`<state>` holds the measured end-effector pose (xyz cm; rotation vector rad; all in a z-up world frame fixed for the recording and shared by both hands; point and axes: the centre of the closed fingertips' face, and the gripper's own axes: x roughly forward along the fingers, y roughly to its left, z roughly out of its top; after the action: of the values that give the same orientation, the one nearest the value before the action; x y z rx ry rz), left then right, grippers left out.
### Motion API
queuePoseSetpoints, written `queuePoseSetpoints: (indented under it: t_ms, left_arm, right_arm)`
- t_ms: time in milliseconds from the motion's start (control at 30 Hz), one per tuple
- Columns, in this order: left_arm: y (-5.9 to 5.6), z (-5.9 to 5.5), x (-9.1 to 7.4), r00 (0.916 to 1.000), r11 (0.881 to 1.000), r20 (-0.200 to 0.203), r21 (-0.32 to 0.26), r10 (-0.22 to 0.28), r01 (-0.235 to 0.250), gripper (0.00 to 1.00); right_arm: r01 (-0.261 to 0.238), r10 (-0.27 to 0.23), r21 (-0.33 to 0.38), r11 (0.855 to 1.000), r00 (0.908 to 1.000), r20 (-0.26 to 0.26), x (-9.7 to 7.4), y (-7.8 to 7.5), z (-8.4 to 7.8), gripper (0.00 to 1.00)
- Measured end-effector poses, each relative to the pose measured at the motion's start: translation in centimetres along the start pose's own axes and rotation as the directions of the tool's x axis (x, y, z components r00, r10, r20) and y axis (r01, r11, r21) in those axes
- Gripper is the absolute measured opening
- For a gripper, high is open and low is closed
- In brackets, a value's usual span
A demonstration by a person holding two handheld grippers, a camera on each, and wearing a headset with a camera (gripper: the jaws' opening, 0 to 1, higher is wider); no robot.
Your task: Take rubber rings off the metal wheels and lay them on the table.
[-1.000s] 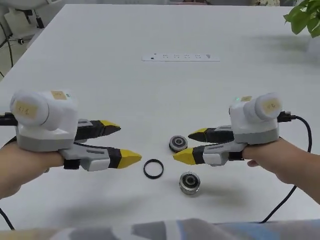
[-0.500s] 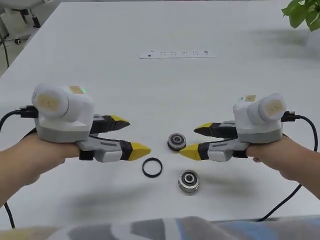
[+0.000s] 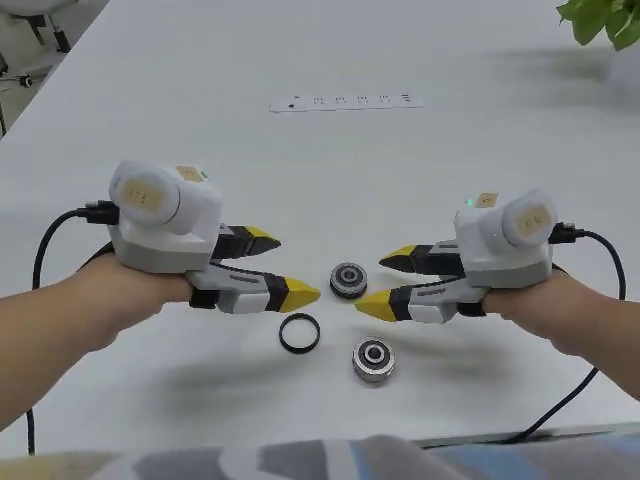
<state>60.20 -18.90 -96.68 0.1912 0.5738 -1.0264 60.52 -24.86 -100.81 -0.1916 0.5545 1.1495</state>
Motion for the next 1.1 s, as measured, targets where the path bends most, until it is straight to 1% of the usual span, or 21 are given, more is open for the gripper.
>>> queuePoseSetpoints:
  t_ms: [167,333,467,600,733,967,1100]
  left_arm:
    - [-0.1,0.0,0.9,0.9999,1.000,-0.007,0.004,-0.010,0.010,0.53]
    - [-0.4,-0.1,1.9,0.9996,1.000,-0.013,0.006,-0.024,0.024,0.51]
    - [-0.4,-0.2,2.5,0.9995,1.000,-0.016,0.011,-0.026,0.026,0.48]
    - [-0.5,-0.2,3.2,0.9993,0.999,-0.016,0.003,-0.032,0.032,0.46]
    - [-0.5,-0.3,3.9,0.9990,0.999,-0.020,0.000,-0.041,0.041,0.42]
    - [-1.0,0.1,4.8,0.9984,0.999,-0.025,0.021,-0.050,0.050,0.36]
    - [-1.0,0.3,5.4,0.9984,0.998,-0.029,0.029,-0.049,0.050,0.33]
  right_arm:
    - [-0.012,0.012,-0.004,1.000,0.9999,-0.001,0.4,0.1,-0.1,0.43]
    - [-0.018,0.017,-0.013,1.000,0.9998,-0.001,0.8,0.2,-0.1,0.42]
    - [-0.014,0.014,-0.012,1.000,0.9999,0.003,0.9,0.1,0.0,0.38]
    - [-0.014,0.014,-0.003,1.000,0.9999,0.009,1.1,0.0,-0.1,0.37]
    - [-0.010,0.010,-0.009,1.000,0.9999,0.012,1.1,-0.1,-0.1,0.36]
    - [-0.011,0.011,-0.003,1.000,0.9998,0.016,1.2,-0.1,-0.2,0.35]
    - [-0.008,0.008,0.001,1.000,0.9998,0.019,1.2,-0.2,-0.2,0.35]
